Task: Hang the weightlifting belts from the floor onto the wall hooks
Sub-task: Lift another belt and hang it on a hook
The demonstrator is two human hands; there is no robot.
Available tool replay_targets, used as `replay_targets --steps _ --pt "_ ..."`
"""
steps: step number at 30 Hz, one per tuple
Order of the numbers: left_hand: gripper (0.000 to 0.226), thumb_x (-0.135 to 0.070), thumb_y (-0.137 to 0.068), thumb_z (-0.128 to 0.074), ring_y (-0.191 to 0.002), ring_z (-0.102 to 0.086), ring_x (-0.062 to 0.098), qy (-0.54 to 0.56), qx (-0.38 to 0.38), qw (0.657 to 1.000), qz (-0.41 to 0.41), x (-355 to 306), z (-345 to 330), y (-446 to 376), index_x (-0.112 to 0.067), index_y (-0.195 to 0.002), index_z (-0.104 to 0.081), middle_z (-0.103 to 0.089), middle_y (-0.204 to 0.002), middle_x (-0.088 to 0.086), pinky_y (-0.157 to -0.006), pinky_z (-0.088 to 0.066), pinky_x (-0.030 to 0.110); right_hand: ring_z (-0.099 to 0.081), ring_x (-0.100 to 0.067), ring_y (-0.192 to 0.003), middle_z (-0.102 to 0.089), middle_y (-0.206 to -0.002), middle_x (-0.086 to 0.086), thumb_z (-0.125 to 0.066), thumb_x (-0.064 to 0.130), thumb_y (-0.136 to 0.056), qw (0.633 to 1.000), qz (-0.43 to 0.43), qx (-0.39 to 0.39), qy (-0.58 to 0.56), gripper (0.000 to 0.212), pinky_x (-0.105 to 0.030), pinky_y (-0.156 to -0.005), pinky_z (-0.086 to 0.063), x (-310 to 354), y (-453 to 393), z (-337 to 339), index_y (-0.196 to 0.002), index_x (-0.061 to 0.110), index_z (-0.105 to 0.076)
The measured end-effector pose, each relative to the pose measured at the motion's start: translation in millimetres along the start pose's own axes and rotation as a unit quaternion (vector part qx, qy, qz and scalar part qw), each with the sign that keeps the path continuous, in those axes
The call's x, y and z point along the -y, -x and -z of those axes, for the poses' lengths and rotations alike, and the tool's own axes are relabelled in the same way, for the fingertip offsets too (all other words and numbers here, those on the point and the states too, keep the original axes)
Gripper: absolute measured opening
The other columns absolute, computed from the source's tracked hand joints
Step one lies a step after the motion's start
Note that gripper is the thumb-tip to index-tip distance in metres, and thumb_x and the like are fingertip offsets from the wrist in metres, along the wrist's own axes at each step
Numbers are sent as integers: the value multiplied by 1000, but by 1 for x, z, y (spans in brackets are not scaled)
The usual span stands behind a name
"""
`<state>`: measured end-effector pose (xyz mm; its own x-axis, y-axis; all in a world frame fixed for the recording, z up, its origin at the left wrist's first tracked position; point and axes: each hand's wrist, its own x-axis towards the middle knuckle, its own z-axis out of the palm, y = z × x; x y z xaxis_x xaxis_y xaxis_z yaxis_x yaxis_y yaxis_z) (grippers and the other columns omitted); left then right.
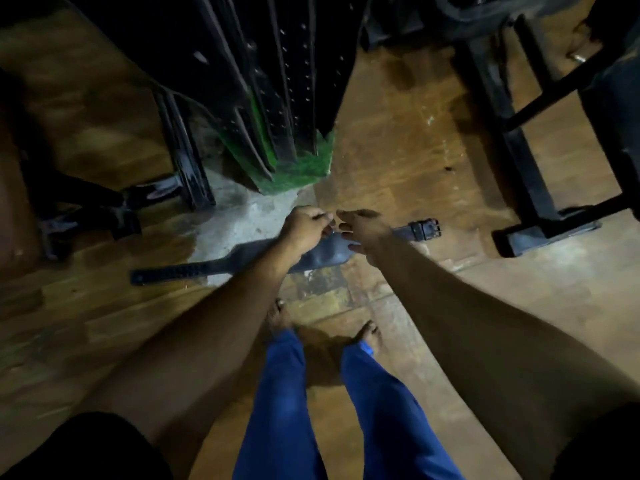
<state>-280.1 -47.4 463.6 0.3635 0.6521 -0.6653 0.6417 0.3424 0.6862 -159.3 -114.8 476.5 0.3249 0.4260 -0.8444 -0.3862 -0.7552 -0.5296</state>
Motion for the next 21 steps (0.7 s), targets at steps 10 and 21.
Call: replay_targets --steps 10,21 --pt "22 0 -98 -54 -114 -63 36 -116 70 991 21 119 -177 -190 8 -115 -66 -69 -118 25 -87 -48 31 -60 -18 -76 -66 -109 -13 -55 24 -103 982 -107 -101 -118 17 -37 -81 -46 -142 -202 93 -112 12 -64" --pt "37 -19 -96 -62 -120 -58 37 -394 118 908 -82 279 -322 -393 -6 -130 -57 -63 -130 16 -92 -48 39 -63 -28 -102 -64 -112 -11 -61 32 -98 961 -141 -130 -197 39 -41 -88 -57 -314 -464 117 -128 6 -61"
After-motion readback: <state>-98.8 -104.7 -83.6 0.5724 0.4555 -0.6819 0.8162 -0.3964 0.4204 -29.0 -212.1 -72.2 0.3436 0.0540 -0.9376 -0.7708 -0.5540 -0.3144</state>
